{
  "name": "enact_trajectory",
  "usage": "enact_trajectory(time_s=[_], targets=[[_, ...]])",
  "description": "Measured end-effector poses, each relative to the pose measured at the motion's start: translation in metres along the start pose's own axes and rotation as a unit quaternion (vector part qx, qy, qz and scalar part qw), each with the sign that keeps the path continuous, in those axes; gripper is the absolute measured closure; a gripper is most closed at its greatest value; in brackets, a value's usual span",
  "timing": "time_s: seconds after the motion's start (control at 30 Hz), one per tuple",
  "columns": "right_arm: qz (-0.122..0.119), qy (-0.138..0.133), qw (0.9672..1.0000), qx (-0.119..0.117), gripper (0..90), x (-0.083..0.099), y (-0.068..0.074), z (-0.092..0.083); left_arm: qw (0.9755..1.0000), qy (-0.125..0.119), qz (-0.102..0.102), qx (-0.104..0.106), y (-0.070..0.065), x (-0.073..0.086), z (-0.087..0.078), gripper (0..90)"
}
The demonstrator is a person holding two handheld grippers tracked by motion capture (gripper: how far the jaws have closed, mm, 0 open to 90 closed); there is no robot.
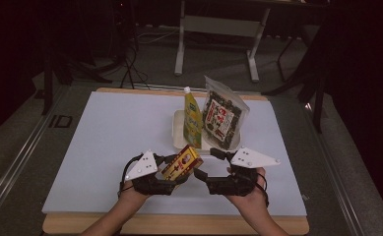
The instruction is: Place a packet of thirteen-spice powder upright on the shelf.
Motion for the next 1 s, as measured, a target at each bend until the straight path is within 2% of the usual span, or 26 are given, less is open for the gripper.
enact_trajectory(time_s=[0.1, 0.27, 0.37, 0.43, 0.47, 0.53, 0.7, 0.8, 0.93, 1.0], targets=[[0.007, 0.000, 1.0000, 0.000, 23.6, 0.000, 0.001, 0.005, 0.9998, -0.019, 0.007, -0.003, -0.001, 0.000, 0.000, 32.1], [0.049, -0.006, 0.9988, -0.002, 32.8, 0.001, -0.001, 0.013, 0.9993, -0.033, 0.013, -0.007, -0.004, -0.001, 0.000, 32.1], [0.065, -0.006, 0.9979, -0.003, 41.4, 0.002, -0.001, 0.017, 0.9984, -0.049, 0.024, -0.015, -0.004, -0.002, -0.001, 32.0], [0.070, -0.006, 0.9975, -0.005, 44.2, 0.002, -0.001, 0.017, 0.9983, -0.049, 0.028, -0.015, -0.004, -0.002, -0.002, 32.0], [0.075, -0.003, 0.9971, -0.004, 51.6, 0.002, 0.000, 0.018, 0.9983, -0.049, 0.030, -0.015, -0.004, -0.002, -0.002, 31.9], [0.080, 0.002, 0.9968, -0.001, 53.7, 0.002, 0.001, 0.020, 0.9982, -0.048, 0.031, -0.021, -0.003, 0.000, -0.001, 31.9], [0.110, 0.003, 0.9938, 0.017, 60.3, 0.004, 0.002, 0.024, 0.9979, -0.032, 0.035, -0.044, -0.003, 0.003, 0.001, 31.6], [0.103, 0.003, 0.9942, 0.030, 63.2, 0.004, 0.005, 0.028, 0.9974, -0.027, 0.034, -0.058, -0.002, 0.004, 0.002, 31.6], [0.116, 0.002, 0.9925, 0.037, 66.8, 0.002, 0.005, 0.035, 0.9960, -0.022, 0.032, -0.080, 0.001, 0.004, 0.001, 31.4], [0.110, 0.003, 0.9929, 0.043, 67.6, 0.000, 0.006, 0.038, 0.9958, -0.020, 0.024, -0.087, 0.002, 0.004, 0.002, 30.9]])
Point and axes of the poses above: each handheld gripper's, and its own axes: z roughly forward along the jaws, x roughly out of its underside, y roughly to its left, the point moved 4 cm from there along z, roughly forward along the jaws, and after that the axes turned 11 degrees about -x, right-handed, at the moved point
